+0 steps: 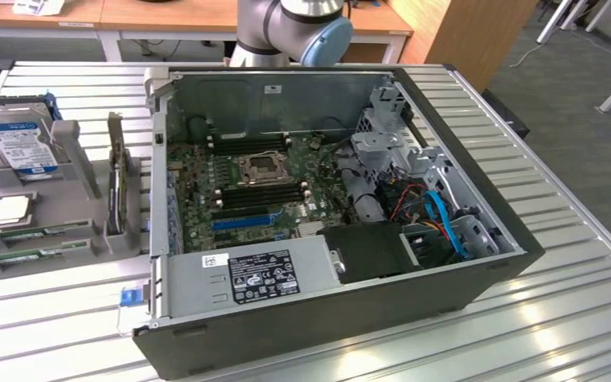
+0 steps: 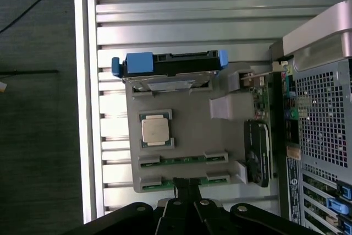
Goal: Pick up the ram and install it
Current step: 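Reach for the ram, then pick up the ram and move it above insertion slot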
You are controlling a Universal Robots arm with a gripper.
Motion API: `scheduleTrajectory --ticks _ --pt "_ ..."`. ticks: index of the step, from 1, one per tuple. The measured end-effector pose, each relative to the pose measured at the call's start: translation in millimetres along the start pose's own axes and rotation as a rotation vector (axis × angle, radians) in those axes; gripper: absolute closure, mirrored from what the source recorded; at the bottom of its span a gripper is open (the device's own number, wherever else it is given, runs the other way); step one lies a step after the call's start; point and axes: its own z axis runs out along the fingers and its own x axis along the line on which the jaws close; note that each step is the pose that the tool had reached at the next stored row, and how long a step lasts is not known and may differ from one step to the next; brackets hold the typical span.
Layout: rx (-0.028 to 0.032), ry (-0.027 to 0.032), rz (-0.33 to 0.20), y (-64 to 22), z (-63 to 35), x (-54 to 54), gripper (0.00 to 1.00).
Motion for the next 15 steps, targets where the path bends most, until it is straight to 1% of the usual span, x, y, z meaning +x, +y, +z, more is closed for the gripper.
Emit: scheduleTrajectory --ticks 3,15 --pt "0.0001 0.0 0.0 -1.9 -0.1 -0.1 0.9" --pt "0.0 0.0 0.0 -2.0 -0.1 -0.1 0.9"
